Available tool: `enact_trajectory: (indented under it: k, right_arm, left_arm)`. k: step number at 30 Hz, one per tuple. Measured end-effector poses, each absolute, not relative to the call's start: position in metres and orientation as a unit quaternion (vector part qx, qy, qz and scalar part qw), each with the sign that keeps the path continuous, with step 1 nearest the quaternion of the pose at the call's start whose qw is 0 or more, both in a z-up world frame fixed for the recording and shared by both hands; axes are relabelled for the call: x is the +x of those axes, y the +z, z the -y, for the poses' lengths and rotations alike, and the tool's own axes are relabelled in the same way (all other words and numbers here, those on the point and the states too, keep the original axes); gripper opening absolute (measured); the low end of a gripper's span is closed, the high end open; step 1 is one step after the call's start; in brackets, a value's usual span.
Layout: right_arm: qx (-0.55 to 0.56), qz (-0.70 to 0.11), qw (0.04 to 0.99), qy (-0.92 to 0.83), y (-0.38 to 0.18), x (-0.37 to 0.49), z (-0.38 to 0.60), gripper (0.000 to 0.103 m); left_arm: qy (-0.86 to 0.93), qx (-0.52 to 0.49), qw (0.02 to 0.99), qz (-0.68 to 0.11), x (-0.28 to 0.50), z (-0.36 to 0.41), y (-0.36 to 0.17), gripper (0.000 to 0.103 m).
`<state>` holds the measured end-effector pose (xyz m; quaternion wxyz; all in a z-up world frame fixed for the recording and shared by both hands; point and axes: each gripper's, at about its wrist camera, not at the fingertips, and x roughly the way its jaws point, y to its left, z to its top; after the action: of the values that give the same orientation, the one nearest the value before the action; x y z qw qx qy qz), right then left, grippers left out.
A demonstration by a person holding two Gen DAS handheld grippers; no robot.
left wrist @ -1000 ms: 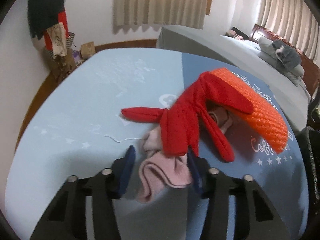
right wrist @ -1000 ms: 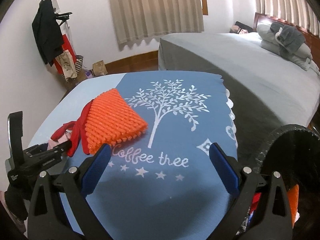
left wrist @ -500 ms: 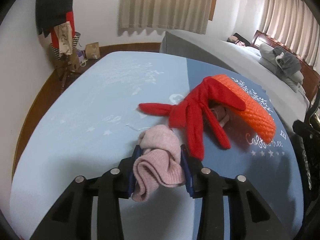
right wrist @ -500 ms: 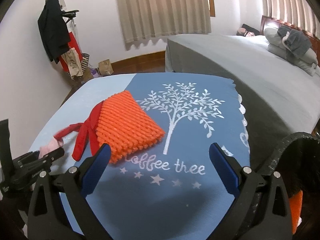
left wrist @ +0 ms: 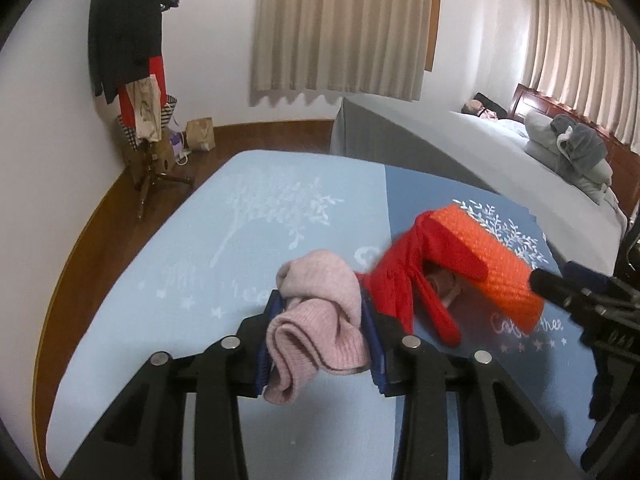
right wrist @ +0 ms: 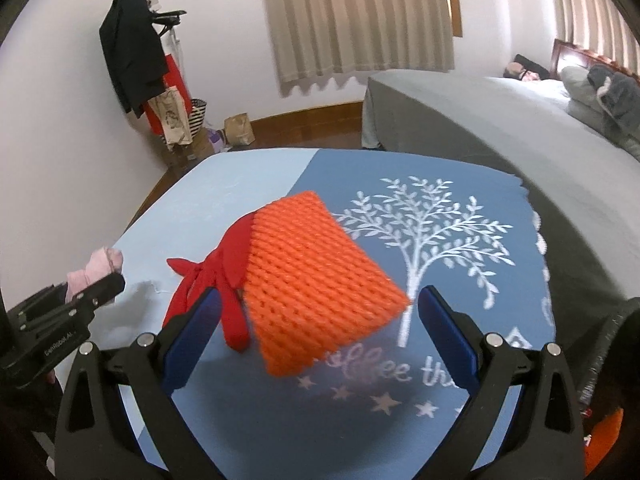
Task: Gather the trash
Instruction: 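Grasp the pink cloth with the left gripper while the right grasps the orange mesh, then carry the pink cloth and orange mesh over the bin and release both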
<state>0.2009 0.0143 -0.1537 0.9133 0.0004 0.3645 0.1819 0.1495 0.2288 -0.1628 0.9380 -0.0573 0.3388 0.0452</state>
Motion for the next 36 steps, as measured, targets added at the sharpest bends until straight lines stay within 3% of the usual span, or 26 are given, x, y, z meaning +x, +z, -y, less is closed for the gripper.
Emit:
enact_trajectory:
  k: [6,9,12,17,20,23,36]
  right_arm:
    - [-0.012,-0.379,0.905,0.193,-0.165,0.208,-0.028,0.095]
    - [-0.017,-0.391,0.899,0.196,-0.172,0.212,-0.032,0.086]
    - [-0.021,-0.405,0.891,0.202,-0.179,0.215,-0.034,0.071]
    - [-0.01,-0.414,0.879,0.235,-0.18,0.213,-0.034,0.033]
    - [-0.005,-0.411,0.878,0.246,-0.175,0.206,-0.031,0.02]
    - [0.001,-0.408,0.877,0.253,-0.17,0.199,-0.025,0.016]
    - [0.044,-0.396,0.889,0.225,-0.145,0.165,0.027,0.015]
  left_arm:
    - [0.046,-0.06,0.938,-0.338,0.152,-0.23,-0.162,0.038]
    - [0.046,-0.061,0.938,-0.339,0.152,-0.231,-0.162,0.038]
    - [0.047,-0.063,0.937,-0.34,0.151,-0.232,-0.162,0.038]
    - [0.042,-0.062,0.938,-0.339,0.15,-0.228,-0.16,0.038]
    - [0.038,-0.059,0.938,-0.339,0.149,-0.224,-0.159,0.038]
    - [0.032,-0.058,0.939,-0.338,0.148,-0.22,-0.158,0.038]
    - [0.001,-0.048,0.939,-0.341,0.141,-0.19,-0.154,0.038]
